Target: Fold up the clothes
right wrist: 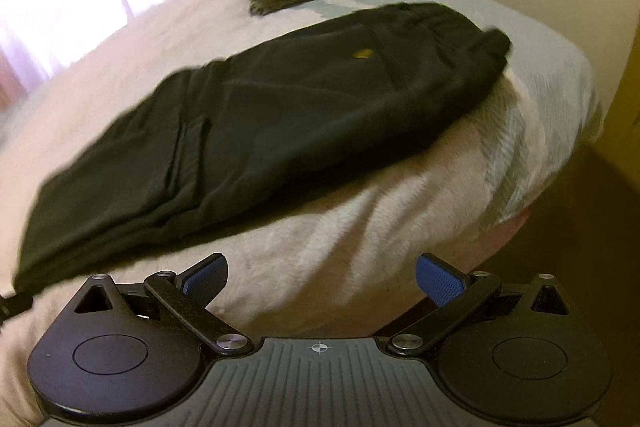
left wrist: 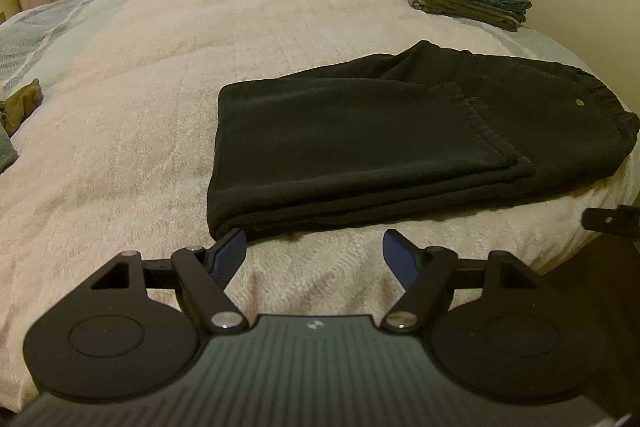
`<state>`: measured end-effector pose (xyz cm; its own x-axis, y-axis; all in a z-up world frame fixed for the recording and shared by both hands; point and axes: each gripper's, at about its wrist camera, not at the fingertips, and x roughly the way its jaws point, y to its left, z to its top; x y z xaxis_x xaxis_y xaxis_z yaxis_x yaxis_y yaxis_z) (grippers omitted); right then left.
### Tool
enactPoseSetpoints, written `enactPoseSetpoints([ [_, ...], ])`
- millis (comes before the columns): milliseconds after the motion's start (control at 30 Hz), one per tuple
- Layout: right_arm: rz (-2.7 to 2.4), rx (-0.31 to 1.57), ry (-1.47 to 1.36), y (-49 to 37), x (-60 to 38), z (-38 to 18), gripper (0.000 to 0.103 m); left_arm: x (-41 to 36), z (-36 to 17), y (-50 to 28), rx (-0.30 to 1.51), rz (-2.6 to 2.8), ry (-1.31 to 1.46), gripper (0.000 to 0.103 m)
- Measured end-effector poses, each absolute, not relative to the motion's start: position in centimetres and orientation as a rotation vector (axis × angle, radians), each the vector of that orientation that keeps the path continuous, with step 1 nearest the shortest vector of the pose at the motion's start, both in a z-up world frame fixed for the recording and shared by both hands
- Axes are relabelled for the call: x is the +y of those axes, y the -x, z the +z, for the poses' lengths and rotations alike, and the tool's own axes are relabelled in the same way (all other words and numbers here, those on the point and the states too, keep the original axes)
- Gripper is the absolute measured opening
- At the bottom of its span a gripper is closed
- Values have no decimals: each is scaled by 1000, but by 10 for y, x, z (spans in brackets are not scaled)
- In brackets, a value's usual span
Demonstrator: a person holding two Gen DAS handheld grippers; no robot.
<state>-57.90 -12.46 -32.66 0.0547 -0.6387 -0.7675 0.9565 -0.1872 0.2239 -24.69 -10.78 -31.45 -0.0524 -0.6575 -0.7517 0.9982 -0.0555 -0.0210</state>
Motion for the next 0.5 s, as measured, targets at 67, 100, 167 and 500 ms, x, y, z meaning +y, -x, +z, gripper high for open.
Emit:
enactPoseSetpoints([
  [67,-1503,340,-981,601,-120,-333,102,-110,-314,245,669,-1534,-656,72],
  [100,-1494,259,-1020,615,-119,-336,102,-112,-314,243,668,-1538,-644,72],
  [167,-1468,69,-1099,644,-117,-342,102,-115,-312,240,665,-1547,-618,72],
  [500,-1371,-585,-1253,744,-131,-382,69,-138,-314,249,695,-1641,-546,65],
])
